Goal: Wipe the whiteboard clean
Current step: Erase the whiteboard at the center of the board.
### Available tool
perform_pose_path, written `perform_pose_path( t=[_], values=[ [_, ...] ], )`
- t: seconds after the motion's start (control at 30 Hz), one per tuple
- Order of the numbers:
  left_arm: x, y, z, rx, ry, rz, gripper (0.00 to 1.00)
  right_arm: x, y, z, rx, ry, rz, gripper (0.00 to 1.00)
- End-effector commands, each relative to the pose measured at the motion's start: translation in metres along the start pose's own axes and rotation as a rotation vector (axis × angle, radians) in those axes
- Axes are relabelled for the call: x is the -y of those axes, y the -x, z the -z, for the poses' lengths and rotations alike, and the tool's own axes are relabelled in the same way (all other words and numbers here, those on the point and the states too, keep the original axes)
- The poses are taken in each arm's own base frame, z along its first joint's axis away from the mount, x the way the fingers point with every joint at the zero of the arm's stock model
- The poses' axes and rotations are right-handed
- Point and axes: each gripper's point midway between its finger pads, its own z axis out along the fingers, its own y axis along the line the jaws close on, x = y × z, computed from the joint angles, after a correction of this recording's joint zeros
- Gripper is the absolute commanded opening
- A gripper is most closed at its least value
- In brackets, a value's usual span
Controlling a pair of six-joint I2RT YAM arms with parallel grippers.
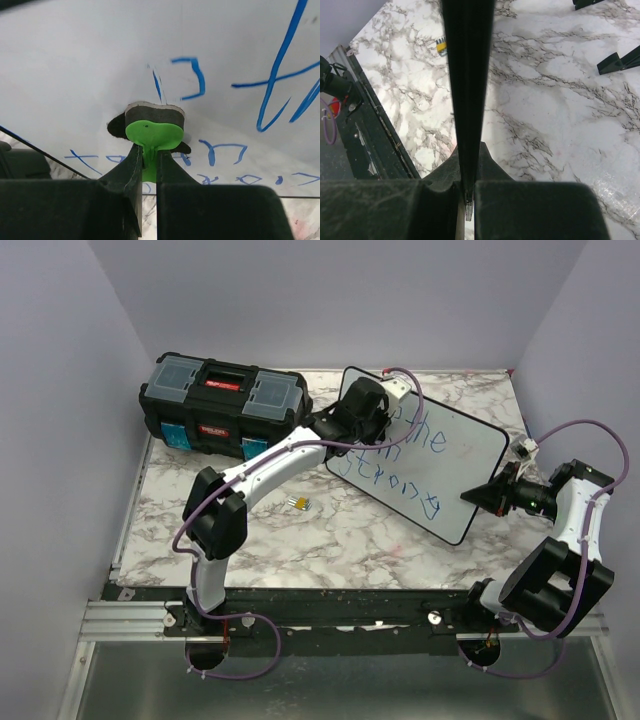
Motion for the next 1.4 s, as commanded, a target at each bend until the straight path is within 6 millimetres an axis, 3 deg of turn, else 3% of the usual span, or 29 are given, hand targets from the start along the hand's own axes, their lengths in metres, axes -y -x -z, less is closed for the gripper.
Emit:
perform_pose_path(
  t=[0.0,0.13,0.33,0.53,0.63,0.9,1.1,1.2,1.37],
  values=[
    [0.009,-0.039,-0.011,-0.080,-0.027,0.015,0.00,-0.006,0.008,-0.003,0.035,0.016,0.094,0.01],
    [0.005,-0.036,-0.010,-0.074,-0.023,0.019,0.00,-0.007,0.008,-0.003,0.035,0.015,0.095,0.01],
    [-0.002,0.019,0.004,0.023,-0.013,0.006,0.00,-0.007,0.009,-0.003,0.037,0.016,0.096,0.01],
    [0.000,0.052,0.006,0.080,-0.030,0.025,0.00,-0.007,0.009,-0.003,0.037,0.015,0.098,0.01],
    [0.004,0.049,0.004,0.071,-0.042,0.030,0.00,-0.007,0.009,-0.003,0.037,0.015,0.098,0.01],
    [0.013,0.008,-0.003,-0.005,-0.060,0.025,0.00,-0.007,0.009,-0.003,0.036,0.017,0.095,0.01],
    [0.009,-0.015,-0.006,-0.055,-0.035,0.003,0.00,-0.006,0.009,-0.003,0.038,0.017,0.094,0.01],
    [0.005,-0.007,-0.005,-0.045,-0.018,-0.009,0.00,-0.006,0.009,-0.003,0.040,0.018,0.091,0.01],
    [0.005,0.027,0.001,0.011,-0.024,-0.002,0.00,-0.006,0.010,-0.003,0.041,0.017,0.093,0.01]
  ],
)
